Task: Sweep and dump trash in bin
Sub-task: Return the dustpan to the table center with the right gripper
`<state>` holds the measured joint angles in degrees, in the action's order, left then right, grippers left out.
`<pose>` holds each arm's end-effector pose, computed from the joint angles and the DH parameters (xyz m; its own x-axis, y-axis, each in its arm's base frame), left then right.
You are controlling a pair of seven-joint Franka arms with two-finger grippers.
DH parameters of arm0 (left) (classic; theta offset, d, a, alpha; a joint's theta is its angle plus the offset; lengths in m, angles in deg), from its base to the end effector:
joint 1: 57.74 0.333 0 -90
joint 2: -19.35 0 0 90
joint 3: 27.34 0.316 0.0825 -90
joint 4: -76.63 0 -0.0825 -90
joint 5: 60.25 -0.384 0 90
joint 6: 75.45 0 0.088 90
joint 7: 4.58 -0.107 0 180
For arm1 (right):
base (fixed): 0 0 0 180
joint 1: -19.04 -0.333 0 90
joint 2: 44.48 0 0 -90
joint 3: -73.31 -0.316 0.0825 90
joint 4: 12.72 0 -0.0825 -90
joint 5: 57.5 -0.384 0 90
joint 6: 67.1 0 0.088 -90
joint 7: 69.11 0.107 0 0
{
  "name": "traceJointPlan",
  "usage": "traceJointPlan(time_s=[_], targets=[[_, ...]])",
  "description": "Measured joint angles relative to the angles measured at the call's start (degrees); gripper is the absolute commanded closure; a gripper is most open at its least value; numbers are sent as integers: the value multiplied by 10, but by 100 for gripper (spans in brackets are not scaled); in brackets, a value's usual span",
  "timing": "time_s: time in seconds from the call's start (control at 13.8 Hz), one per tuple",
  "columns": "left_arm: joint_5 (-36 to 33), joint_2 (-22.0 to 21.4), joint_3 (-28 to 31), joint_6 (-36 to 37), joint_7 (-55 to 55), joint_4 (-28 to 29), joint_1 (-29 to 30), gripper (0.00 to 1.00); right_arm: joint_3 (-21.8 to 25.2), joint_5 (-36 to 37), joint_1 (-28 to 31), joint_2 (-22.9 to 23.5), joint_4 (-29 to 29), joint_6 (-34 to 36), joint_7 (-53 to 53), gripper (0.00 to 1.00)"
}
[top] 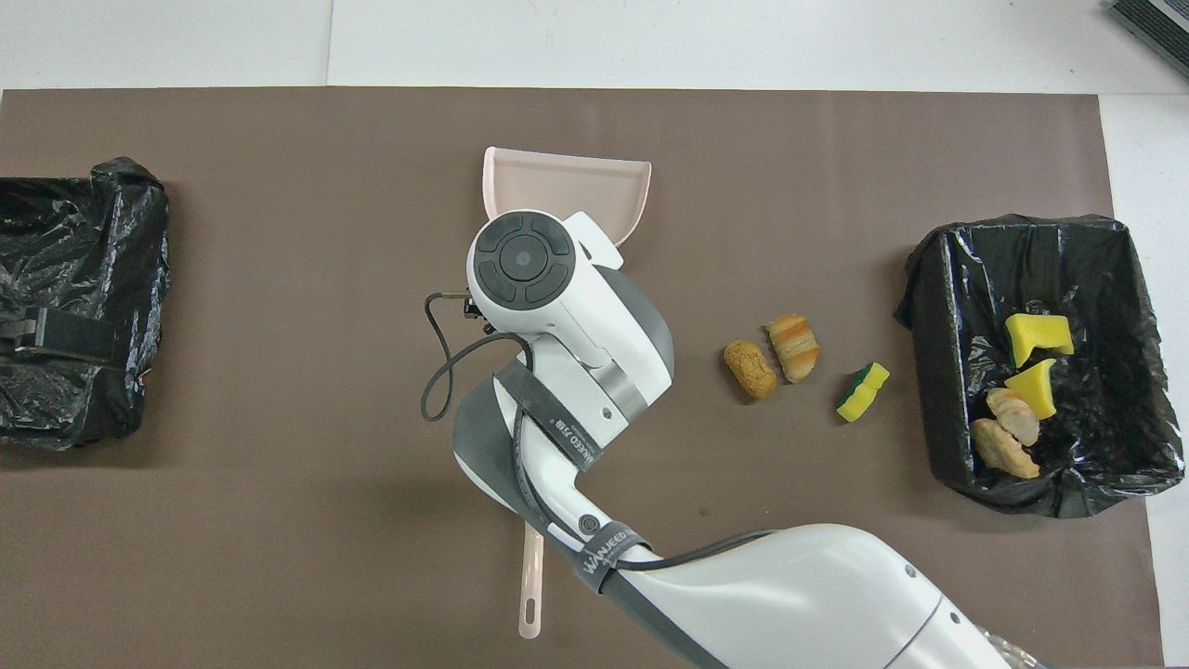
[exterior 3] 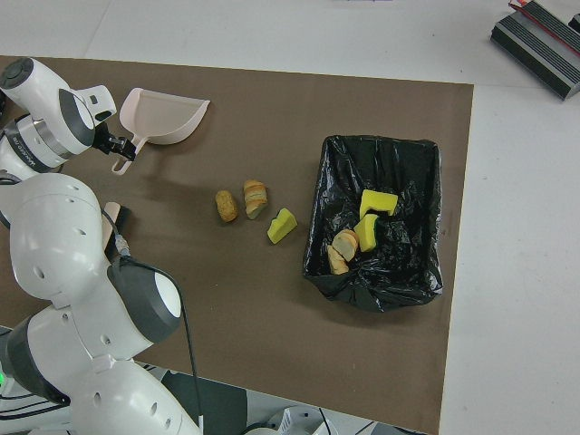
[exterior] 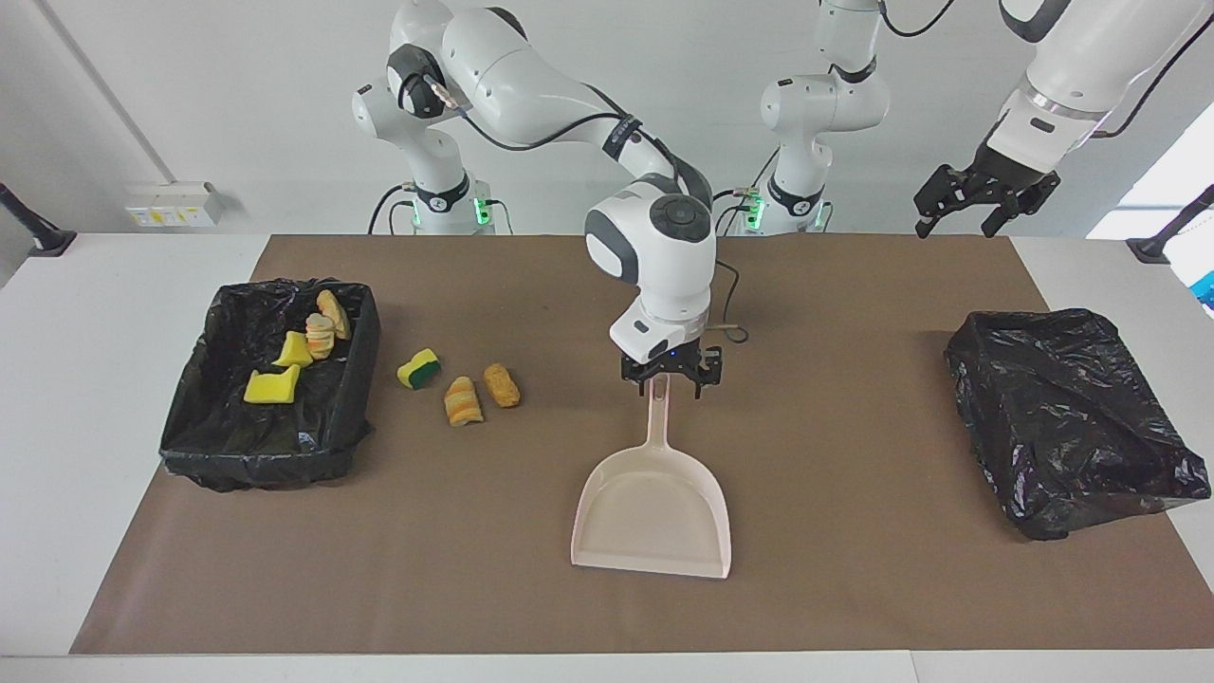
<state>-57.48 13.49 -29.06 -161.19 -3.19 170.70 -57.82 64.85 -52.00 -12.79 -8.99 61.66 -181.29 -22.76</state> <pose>0.5139 -0.0225 0.6396 0.9990 -0.0105 -0.0442 -0.0085 -0.9990 0.0442 0.5806 0.4516 0.3927 0.9930 -0.1019 0.0600 -0.0986 -0.9936 -0.0557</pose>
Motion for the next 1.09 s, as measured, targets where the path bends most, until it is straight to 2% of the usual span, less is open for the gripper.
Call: traceJointPlan(time_s=[0.22,0.44,0.65,0.73,0.87,1.09], targets=[[-2,-1,0,0,-8,0,0,0,-28,-20,-8,-57,84,5,45,0],[-24,-2,0,0,-54,-2,0,0,-32,-44,-41,-115,186,1,82,0],[-25,-2,1,-13,-67,-2,1,0,-33,-71,-72,-179,314,-61,89,0],[-25,-2,2,-22,-68,-2,2,0,-33,-76,-82,-200,358,-82,95,5],[-25,-2,3,-28,-69,-2,6,0,-33,-93,-96,-237,425,-101,105,26],[-25,-2,3,-28,-70,-2,10,0,-32,-111,-101,-261,453,-106,105,58]])
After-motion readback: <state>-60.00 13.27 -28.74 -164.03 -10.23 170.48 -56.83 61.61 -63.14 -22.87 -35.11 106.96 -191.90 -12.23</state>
